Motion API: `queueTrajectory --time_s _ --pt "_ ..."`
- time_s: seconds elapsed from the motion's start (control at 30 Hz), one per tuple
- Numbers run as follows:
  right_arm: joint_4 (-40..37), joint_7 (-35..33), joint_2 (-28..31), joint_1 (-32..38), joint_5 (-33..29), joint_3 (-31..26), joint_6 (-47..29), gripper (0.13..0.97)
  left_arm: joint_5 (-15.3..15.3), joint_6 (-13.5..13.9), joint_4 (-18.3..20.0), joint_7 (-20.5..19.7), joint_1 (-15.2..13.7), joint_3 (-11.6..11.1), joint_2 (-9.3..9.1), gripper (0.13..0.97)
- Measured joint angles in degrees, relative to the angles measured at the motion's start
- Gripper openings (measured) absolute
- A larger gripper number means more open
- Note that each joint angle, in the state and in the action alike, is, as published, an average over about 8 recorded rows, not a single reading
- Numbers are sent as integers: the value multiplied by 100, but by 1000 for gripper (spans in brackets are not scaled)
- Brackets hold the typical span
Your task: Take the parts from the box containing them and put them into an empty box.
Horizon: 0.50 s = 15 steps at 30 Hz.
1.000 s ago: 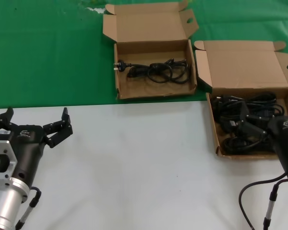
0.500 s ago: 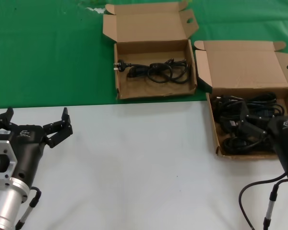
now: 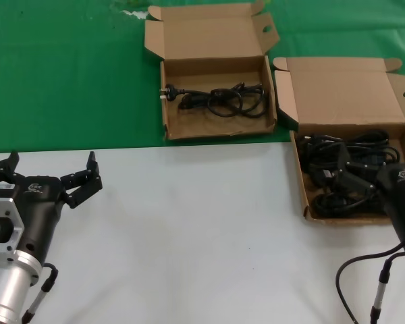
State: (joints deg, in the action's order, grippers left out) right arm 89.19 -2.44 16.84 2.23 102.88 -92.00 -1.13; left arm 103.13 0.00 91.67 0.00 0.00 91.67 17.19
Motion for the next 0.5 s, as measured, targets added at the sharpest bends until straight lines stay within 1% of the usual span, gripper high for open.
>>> queueTrajectory --time_s 0.5 --pt "0 0 0 0 0 0 0 966 0 0 0 0 0 0 0 966"
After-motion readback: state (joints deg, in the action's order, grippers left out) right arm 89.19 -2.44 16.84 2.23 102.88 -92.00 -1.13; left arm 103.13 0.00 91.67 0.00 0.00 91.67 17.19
